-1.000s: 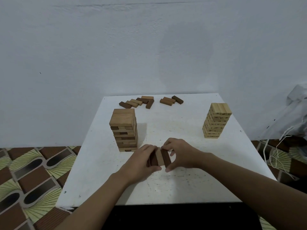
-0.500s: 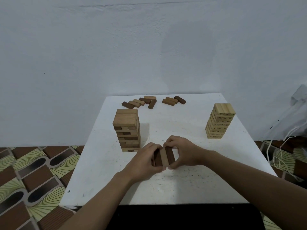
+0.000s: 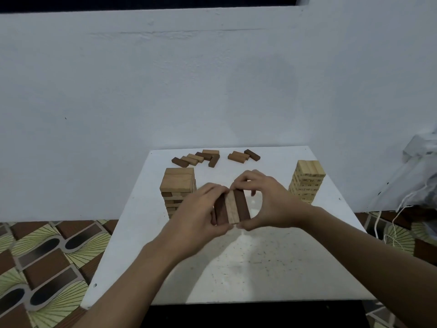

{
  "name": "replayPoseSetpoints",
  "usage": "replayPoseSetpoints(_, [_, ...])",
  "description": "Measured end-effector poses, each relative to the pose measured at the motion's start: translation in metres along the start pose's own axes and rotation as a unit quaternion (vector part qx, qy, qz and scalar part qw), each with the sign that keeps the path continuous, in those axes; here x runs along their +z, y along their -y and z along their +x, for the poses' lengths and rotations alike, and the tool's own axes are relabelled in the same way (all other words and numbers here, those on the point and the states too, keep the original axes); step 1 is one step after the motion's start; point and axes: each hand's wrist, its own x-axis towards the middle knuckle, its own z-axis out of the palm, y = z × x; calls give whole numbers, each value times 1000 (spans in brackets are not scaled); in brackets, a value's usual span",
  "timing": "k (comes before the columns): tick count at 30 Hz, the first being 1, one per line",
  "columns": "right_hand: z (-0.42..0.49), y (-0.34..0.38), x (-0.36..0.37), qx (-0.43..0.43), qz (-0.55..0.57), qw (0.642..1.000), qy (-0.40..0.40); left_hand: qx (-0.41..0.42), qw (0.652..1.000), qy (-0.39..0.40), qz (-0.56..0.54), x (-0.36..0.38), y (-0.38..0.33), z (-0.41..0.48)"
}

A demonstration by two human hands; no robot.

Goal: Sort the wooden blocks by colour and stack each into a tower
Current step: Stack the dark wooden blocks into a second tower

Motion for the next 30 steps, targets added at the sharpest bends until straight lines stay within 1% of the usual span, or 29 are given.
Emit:
replayPoseSetpoints(6, [40,43,-16,-20,26,998,-56,-19,1000,15,-2,-80,6,19])
replayPoseSetpoints(12, [97,79,-22,19,-19,999,-21,-43,997,60,29,-137,50,51])
replayPoseSetpoints(16, [121,82,-9,52,-66,996,23,-68,993,98,25,-142,75,58])
replayPoseSetpoints(19, [125,82,-3,77,-70,994,42,-68,992,109,8,-136,87,58])
replayPoseSetpoints(24, [128,82,0,95,-75,991,61,-71,992,106,-16,-130,95,56])
replayPoseSetpoints(30, [126,79,5,105,-68,990,63,-64,990,121,-43,-127,98,56])
